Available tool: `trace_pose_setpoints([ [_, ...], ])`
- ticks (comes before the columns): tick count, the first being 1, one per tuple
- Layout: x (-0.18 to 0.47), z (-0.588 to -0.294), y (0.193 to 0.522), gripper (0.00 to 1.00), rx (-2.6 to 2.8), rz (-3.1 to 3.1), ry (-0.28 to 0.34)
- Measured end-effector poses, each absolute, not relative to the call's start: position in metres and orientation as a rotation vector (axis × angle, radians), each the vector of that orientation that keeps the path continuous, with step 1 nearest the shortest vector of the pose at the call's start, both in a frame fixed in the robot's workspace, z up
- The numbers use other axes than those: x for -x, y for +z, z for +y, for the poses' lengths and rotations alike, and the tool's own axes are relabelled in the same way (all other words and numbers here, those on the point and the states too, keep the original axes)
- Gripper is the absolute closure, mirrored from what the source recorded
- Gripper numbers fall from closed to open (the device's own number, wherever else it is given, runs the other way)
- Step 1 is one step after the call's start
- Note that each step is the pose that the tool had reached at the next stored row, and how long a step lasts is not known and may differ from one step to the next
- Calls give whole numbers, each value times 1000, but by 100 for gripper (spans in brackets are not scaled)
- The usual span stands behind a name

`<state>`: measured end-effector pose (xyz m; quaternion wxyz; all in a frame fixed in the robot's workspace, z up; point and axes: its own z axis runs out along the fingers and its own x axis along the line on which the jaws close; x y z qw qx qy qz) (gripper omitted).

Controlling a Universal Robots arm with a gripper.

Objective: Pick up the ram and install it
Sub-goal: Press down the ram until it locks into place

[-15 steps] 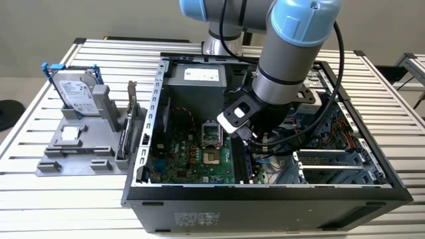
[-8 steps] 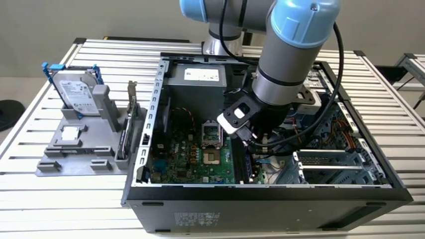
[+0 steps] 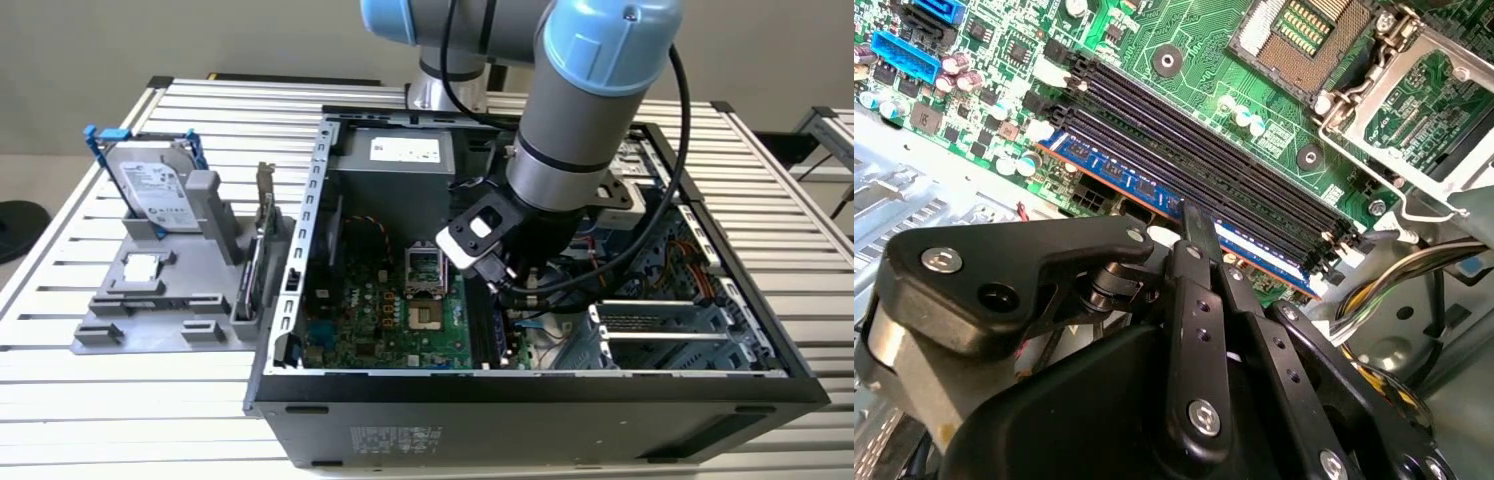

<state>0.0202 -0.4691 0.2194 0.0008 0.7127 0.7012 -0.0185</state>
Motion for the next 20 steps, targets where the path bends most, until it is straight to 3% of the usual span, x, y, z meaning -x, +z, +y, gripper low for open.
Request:
trace_pose_setpoints([
  [10,-20,-469,224,100,-2239,2203,-54],
  [20,-20,-469,269,100,-2239,2202,-59],
])
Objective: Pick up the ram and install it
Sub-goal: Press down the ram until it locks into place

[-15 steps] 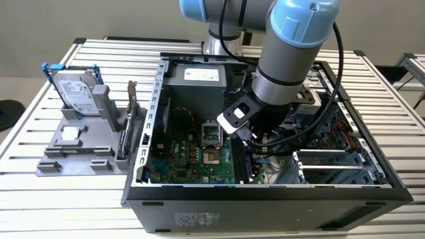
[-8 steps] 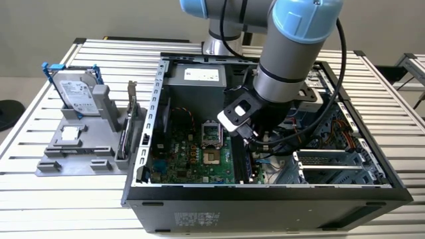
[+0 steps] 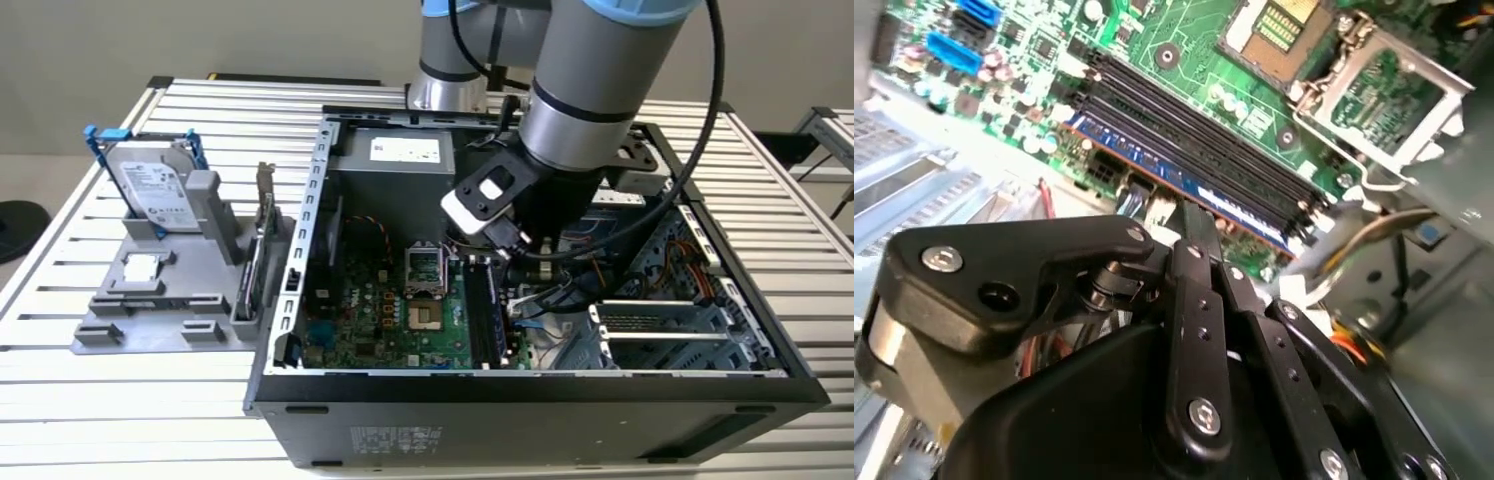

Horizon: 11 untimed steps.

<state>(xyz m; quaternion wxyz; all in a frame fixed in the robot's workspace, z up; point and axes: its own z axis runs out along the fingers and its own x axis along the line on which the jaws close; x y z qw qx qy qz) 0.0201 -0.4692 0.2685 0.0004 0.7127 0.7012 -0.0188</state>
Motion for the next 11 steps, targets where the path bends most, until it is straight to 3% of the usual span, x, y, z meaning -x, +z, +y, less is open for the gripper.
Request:
trace_pose_setpoints([
  [11,-20,-469,302,100,-2243,2207,-69],
])
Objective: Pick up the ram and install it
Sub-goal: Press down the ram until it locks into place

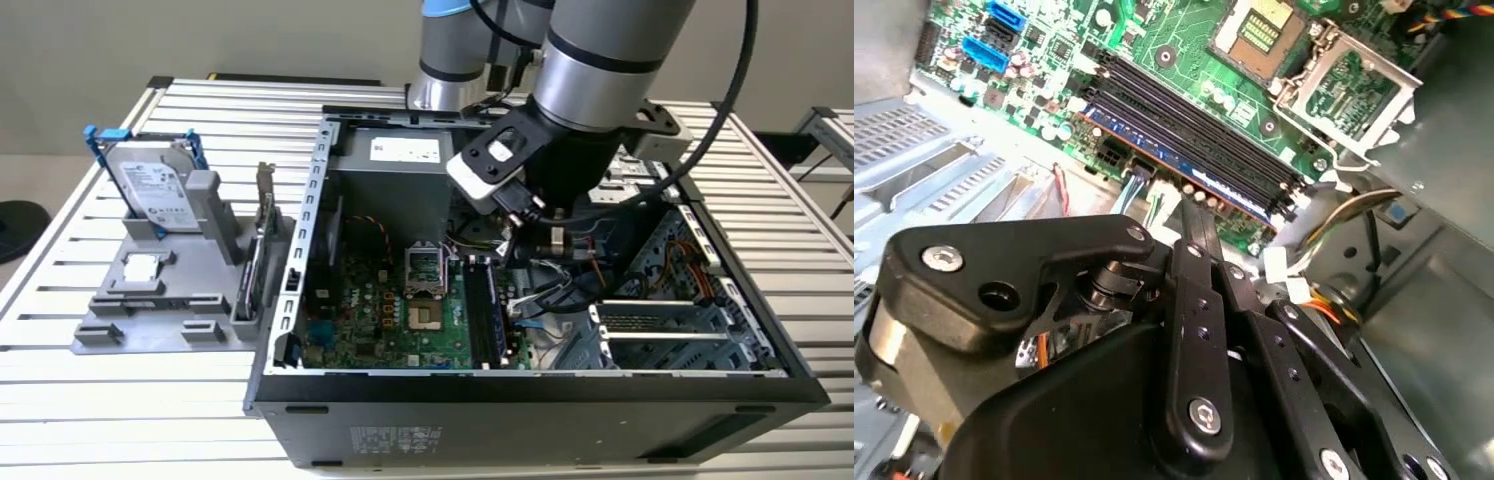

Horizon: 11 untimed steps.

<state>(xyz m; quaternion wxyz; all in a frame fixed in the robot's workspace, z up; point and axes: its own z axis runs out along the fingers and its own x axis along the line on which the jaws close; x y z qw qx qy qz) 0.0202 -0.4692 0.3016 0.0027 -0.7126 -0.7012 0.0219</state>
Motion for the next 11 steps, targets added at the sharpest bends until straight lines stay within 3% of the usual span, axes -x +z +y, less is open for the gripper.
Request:
trace_pose_setpoints([
  [11,-20,-469,320,100,2231,-2196,73],
])
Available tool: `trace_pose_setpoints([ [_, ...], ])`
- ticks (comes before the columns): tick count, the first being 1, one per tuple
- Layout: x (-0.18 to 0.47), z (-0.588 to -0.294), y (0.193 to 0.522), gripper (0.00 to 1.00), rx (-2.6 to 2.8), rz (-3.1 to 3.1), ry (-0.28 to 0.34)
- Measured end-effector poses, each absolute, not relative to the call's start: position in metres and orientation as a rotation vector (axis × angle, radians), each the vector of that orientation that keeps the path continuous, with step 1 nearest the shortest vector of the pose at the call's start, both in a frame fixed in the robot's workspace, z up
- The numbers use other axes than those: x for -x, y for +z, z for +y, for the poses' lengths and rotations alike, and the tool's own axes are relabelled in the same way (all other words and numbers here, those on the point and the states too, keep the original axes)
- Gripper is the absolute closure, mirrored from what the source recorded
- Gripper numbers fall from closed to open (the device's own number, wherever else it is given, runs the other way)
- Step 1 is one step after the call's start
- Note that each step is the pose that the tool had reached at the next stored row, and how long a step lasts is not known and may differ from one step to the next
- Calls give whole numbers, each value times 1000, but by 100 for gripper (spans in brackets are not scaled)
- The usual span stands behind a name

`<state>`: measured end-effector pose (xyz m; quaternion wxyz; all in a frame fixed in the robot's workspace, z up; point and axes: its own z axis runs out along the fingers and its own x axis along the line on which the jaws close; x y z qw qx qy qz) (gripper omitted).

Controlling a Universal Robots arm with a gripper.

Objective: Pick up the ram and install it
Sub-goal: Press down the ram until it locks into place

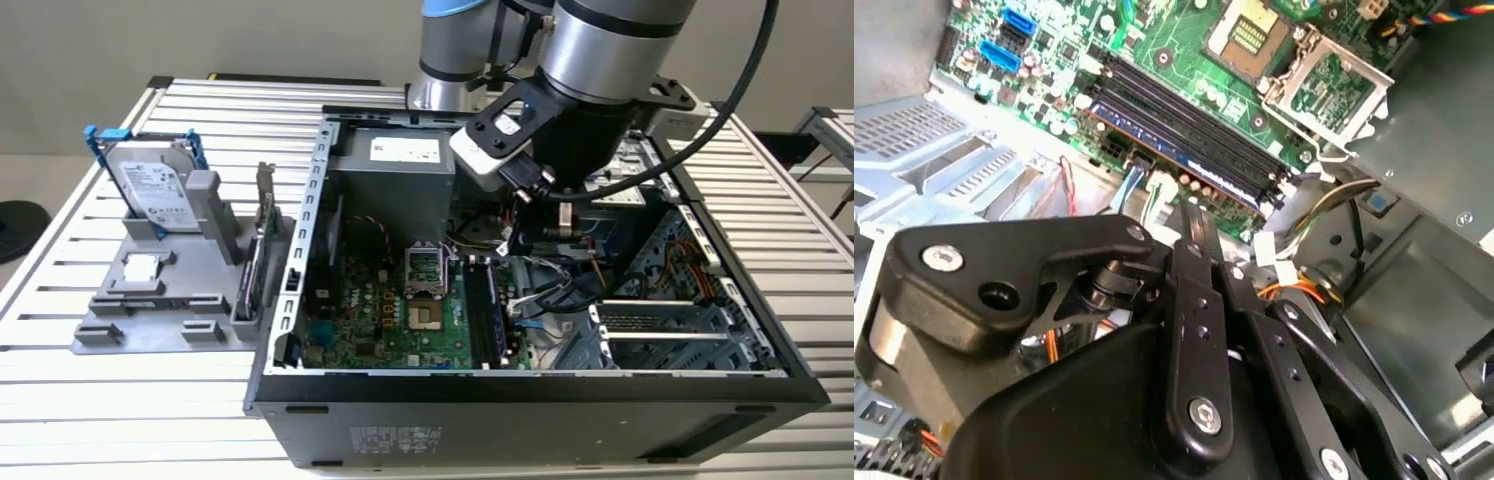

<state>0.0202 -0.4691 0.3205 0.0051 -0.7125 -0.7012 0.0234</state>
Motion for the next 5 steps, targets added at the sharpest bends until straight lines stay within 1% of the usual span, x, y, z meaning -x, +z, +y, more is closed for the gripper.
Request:
trace_pose_setpoints([
  [5,-20,-469,321,100,2231,-2196,74],
])
